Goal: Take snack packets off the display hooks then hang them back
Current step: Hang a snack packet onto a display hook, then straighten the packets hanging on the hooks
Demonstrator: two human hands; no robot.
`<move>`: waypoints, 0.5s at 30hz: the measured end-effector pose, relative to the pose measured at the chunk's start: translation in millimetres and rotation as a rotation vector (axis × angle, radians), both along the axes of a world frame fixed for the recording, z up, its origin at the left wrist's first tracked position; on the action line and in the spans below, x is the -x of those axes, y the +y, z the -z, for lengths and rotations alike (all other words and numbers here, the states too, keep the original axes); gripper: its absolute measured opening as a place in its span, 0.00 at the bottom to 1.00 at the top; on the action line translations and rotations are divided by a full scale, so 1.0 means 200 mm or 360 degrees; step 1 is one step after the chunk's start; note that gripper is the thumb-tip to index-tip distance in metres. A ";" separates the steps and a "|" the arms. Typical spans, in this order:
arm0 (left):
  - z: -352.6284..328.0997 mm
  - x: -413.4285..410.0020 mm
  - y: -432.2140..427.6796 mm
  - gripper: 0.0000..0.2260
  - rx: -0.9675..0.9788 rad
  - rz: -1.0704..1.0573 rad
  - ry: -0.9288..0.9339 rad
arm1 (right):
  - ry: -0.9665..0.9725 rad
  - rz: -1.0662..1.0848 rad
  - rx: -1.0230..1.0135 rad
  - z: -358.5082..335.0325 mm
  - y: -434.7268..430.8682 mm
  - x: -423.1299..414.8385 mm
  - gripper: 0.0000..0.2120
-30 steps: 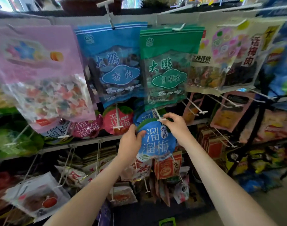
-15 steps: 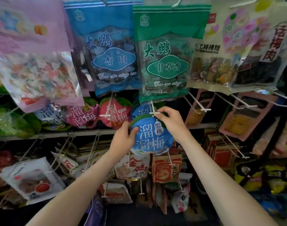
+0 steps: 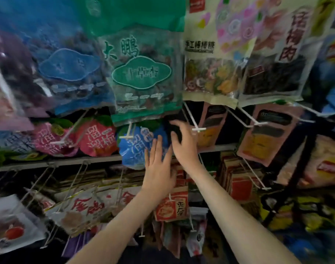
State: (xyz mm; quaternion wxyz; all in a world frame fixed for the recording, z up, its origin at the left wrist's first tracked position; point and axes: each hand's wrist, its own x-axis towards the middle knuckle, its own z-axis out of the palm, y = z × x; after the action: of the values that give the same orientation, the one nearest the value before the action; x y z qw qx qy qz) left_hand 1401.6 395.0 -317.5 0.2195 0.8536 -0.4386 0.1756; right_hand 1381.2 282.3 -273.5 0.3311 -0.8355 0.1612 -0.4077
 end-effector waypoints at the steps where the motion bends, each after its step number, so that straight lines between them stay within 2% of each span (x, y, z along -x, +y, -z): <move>1: 0.02 0.09 -0.08 0.28 0.0055 0.0082 0.0070 | 0.0030 0.0004 0.0077 0.05 -0.08 0.09 0.12; 3: 0.04 0.25 -0.25 0.26 0.0113 0.0282 0.0203 | 0.0056 0.0082 0.0065 0.13 -0.25 0.28 0.11; 6: 0.05 0.41 -0.52 0.24 0.0156 0.0462 0.0318 | -0.0009 0.0423 -0.0146 0.17 -0.54 0.55 0.15; 10: -0.03 0.53 -0.88 0.30 0.0200 0.0590 0.0361 | 0.0035 0.0861 -0.0445 0.08 -0.86 0.79 0.28; 12: -0.08 0.57 -1.03 0.32 0.0218 0.0578 0.0380 | -0.0038 0.0903 -0.0507 0.06 -0.97 0.82 0.32; 15: -0.14 0.62 -1.19 0.32 0.0170 0.0552 0.0431 | -0.0086 0.0792 -0.0488 0.06 -1.06 0.79 0.36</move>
State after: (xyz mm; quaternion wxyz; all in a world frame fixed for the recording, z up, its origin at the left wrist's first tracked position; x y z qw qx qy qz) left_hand 1278.2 157.1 -288.8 0.3481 0.7683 -0.5356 0.0421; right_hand 1222.5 70.8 -285.0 0.3474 -0.6994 0.4121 -0.4694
